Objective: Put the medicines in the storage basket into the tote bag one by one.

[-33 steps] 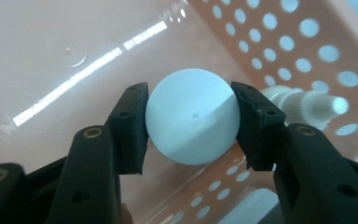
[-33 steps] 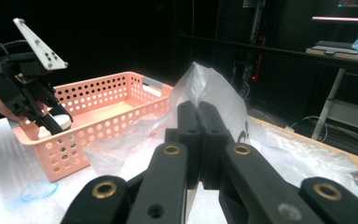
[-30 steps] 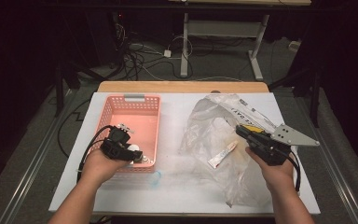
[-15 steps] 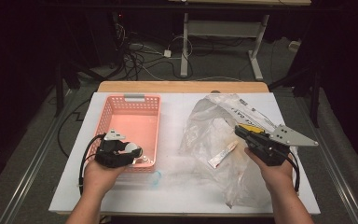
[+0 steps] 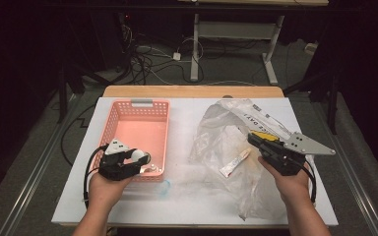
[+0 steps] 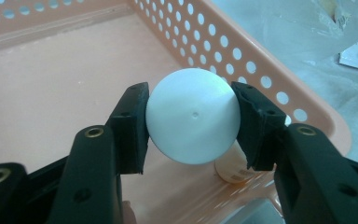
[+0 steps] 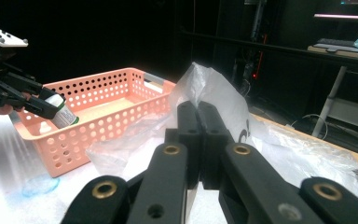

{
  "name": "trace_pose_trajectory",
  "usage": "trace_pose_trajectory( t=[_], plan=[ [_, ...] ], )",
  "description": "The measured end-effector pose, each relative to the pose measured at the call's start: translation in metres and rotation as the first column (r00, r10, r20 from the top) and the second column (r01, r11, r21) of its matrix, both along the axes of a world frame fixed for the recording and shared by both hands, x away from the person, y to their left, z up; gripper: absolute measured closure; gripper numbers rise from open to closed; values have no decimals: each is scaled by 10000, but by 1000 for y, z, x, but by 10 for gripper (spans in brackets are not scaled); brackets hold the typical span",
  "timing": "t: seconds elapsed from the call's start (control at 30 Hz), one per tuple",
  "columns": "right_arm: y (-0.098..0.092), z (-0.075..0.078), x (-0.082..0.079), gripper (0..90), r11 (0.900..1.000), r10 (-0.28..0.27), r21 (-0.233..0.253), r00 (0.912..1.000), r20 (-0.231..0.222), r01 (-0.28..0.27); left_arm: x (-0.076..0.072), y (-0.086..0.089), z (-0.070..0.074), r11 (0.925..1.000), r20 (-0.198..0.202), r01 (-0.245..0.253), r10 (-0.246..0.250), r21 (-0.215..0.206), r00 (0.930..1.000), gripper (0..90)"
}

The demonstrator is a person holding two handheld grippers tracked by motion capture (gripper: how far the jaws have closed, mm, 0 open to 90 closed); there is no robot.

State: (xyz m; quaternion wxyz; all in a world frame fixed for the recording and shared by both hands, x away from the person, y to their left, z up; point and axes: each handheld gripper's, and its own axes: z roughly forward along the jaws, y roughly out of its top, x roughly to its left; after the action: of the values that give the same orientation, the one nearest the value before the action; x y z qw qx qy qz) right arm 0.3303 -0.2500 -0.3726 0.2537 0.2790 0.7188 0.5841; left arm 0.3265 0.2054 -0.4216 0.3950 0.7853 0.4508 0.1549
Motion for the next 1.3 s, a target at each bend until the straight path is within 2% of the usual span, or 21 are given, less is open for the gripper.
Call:
trace_pose_trajectory(
  t=[0.2,0.57,0.8,1.03,1.3],
  plan=[
    [-1,1,0,900,10000,11,36,10000,81,-11,-1,-1,3,9993,234,40,-31,-369,9997,489],
    [-1,1,0,900,10000,24,7,10000,75,-24,-8,-10,14,9973,815,265,-210,-680,9965,490],
    [-2,2,0,900,10000,26,2,9999,101,-26,-14,-18,23,9922,1158,545,-414,-1121,9924,490],
    [-2,1,0,900,10000,22,-4,9999,100,-22,-20,-32,28,9864,1372,1090,-919,-1230,9863,489],
    [-2,0,0,900,10000,25,-34,10000,67,-25,-26,-53,27,9775,1406,1703,-1525,-1243,9782,489]
  ],
)
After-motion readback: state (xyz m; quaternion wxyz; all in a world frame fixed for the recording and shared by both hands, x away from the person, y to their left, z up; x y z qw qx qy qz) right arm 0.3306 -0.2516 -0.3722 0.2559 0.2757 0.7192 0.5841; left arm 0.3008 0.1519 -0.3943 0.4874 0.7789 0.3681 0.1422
